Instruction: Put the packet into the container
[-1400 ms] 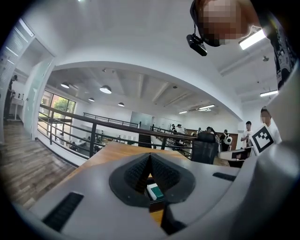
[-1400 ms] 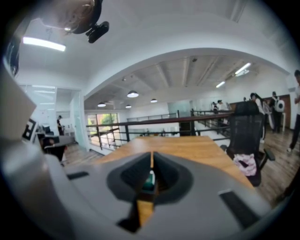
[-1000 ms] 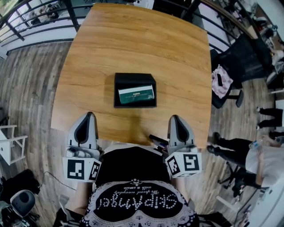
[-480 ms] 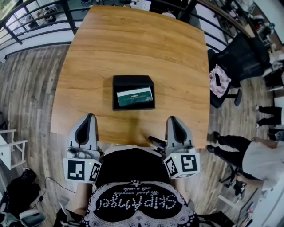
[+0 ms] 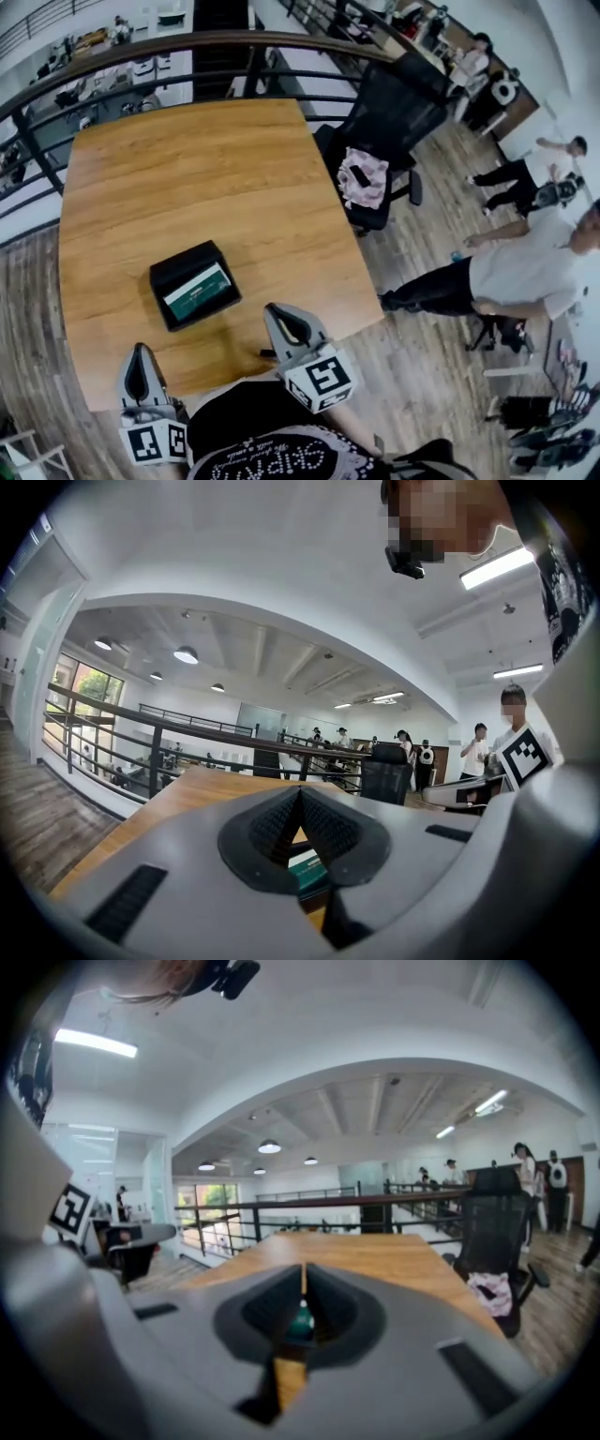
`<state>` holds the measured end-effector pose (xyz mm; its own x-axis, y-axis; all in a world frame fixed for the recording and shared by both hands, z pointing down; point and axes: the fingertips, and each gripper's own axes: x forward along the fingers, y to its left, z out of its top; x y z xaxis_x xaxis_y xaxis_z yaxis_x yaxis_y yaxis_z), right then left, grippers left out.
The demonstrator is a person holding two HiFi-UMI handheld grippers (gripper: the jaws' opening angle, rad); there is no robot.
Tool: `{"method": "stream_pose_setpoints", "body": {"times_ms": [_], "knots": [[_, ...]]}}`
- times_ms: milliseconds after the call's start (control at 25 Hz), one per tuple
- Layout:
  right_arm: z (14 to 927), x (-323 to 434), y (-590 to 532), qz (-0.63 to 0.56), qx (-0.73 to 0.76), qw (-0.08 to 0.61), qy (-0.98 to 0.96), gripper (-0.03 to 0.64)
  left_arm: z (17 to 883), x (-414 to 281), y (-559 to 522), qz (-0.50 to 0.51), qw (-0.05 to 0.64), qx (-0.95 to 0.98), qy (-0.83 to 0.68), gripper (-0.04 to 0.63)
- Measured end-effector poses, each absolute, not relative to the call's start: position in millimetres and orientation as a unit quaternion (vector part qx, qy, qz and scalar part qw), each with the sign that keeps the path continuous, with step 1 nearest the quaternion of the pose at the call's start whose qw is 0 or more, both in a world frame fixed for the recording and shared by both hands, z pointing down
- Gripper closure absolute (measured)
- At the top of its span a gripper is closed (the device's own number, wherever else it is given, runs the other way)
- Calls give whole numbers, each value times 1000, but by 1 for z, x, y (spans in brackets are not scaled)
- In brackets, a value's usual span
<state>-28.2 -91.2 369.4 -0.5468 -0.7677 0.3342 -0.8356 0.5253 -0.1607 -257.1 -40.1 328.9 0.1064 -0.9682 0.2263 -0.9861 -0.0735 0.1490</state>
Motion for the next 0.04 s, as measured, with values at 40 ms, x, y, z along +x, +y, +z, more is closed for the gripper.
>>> {"method": "stream_pose_setpoints", "body": {"times_ms": [40], "knots": [[361, -33, -86, 159, 444, 108, -875, 580, 316, -257, -28, 44, 135, 721, -678, 568]]}}
